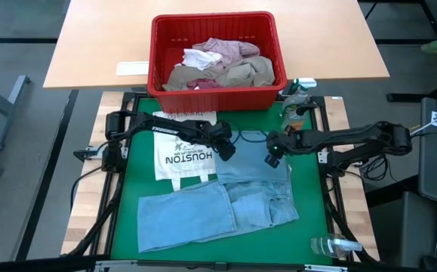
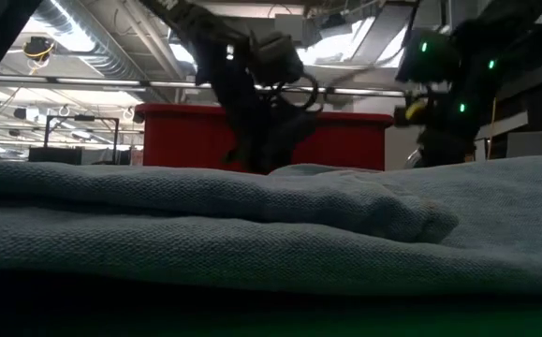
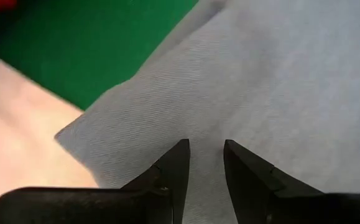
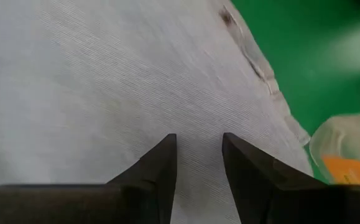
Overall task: Fold laundry
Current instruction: Fold the light blue pants
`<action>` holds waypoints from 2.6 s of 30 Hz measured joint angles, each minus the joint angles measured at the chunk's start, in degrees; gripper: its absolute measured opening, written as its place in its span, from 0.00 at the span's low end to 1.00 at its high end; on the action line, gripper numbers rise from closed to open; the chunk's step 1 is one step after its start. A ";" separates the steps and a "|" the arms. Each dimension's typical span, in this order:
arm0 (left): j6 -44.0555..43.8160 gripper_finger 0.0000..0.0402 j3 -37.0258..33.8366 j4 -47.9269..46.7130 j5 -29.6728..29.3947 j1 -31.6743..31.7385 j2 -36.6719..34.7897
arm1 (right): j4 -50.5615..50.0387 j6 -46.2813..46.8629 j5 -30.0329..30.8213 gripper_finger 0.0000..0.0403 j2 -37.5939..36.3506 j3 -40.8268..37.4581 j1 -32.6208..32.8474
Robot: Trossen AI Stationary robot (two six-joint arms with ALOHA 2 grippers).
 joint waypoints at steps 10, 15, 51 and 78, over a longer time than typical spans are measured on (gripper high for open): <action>-0.02 0.24 -4.75 4.43 -0.72 0.33 -0.02 | 3.62 -2.23 0.04 0.32 6.39 -2.10 -3.06; 0.32 0.24 -3.31 2.29 -1.22 0.47 -0.03 | 2.09 -2.75 0.05 0.32 5.92 0.18 -3.09; -70.13 0.24 -4.25 -40.22 15.92 -45.56 -18.62 | -12.06 -13.89 -11.45 0.32 2.78 13.88 -3.02; -96.27 0.50 -16.47 -38.10 22.91 -58.19 -18.60 | -11.84 -12.87 -11.54 0.32 2.78 13.88 -3.02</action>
